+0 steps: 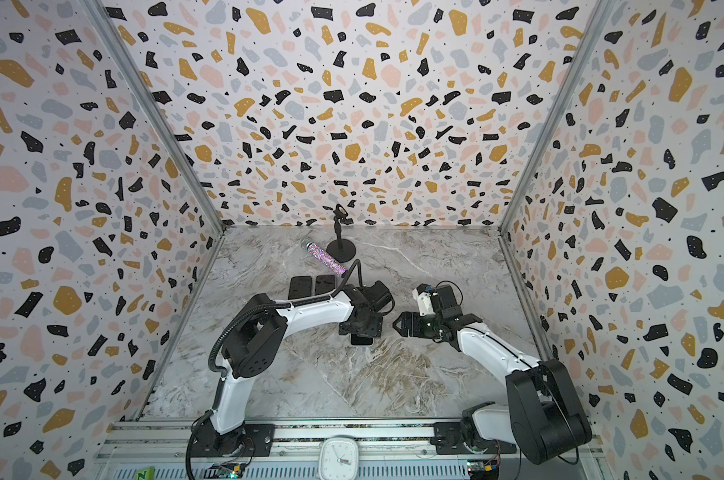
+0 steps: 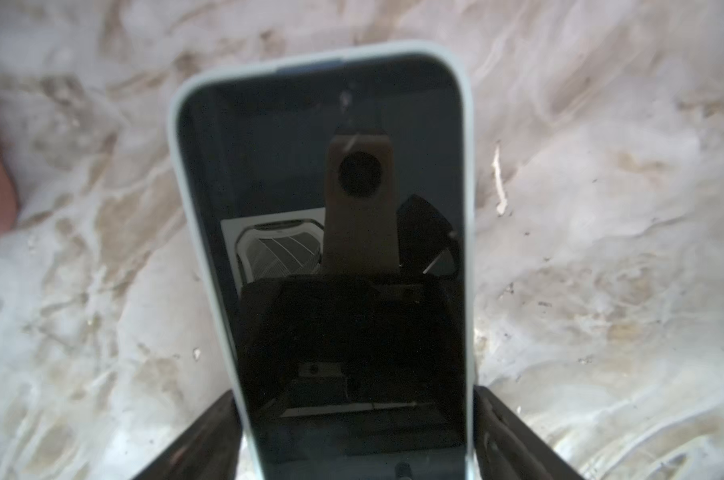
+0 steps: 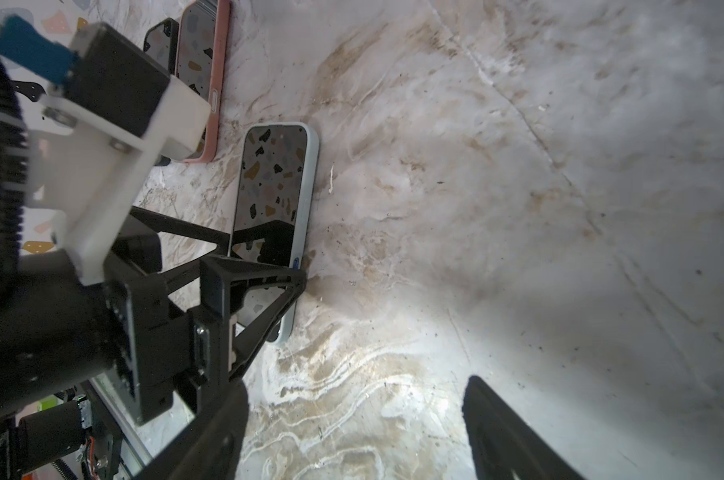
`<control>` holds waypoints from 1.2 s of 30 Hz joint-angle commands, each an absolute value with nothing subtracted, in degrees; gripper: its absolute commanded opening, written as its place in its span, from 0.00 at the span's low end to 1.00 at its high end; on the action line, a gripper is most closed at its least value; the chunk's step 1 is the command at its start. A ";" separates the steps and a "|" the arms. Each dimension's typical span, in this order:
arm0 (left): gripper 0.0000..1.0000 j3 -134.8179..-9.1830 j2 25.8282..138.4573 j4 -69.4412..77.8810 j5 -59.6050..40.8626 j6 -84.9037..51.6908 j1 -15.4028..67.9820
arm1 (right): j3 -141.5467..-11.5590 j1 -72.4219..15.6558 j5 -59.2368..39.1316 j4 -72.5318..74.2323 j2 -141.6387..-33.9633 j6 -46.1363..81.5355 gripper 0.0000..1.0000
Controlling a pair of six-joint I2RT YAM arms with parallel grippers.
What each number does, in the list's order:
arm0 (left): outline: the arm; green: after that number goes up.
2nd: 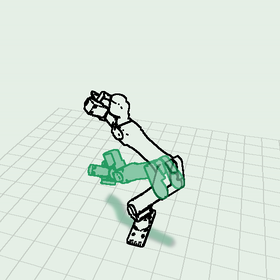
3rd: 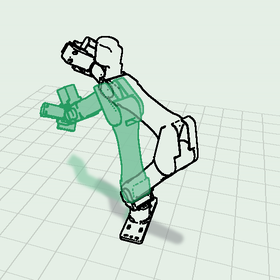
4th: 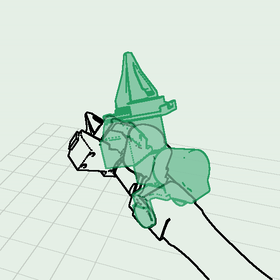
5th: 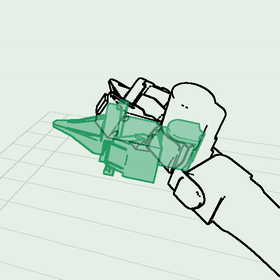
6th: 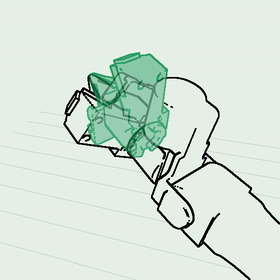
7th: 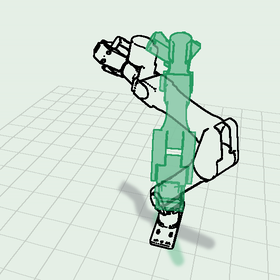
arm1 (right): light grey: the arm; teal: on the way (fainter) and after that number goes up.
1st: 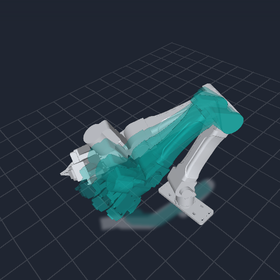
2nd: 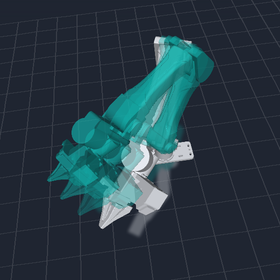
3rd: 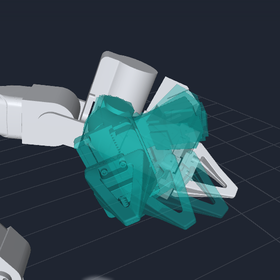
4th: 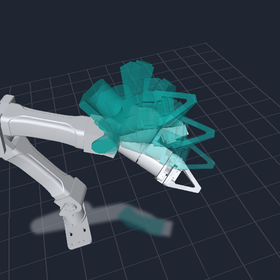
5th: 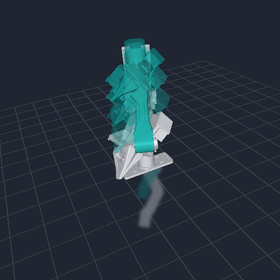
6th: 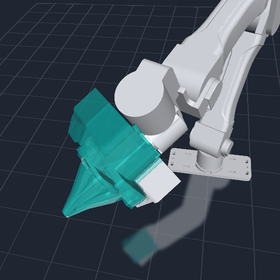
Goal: Put the phone into the phone case
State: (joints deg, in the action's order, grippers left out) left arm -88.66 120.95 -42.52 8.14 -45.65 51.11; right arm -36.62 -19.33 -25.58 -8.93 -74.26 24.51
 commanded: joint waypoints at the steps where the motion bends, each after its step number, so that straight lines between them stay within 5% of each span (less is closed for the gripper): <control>1: 0.81 -90.57 122.25 -43.98 11.02 -44.67 49.46 | -37.05 -19.15 -26.27 -9.10 -74.44 24.23 0.83; 36: 0.75 -112.86 135.01 -45.38 10.95 -36.30 39.64 | -39.71 -20.35 -25.94 -10.09 -75.97 25.24 0.82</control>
State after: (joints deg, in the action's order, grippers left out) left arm -111.37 135.13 -45.43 10.76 -37.28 40.36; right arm -37.67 -20.01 -25.93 -8.99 -76.97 25.21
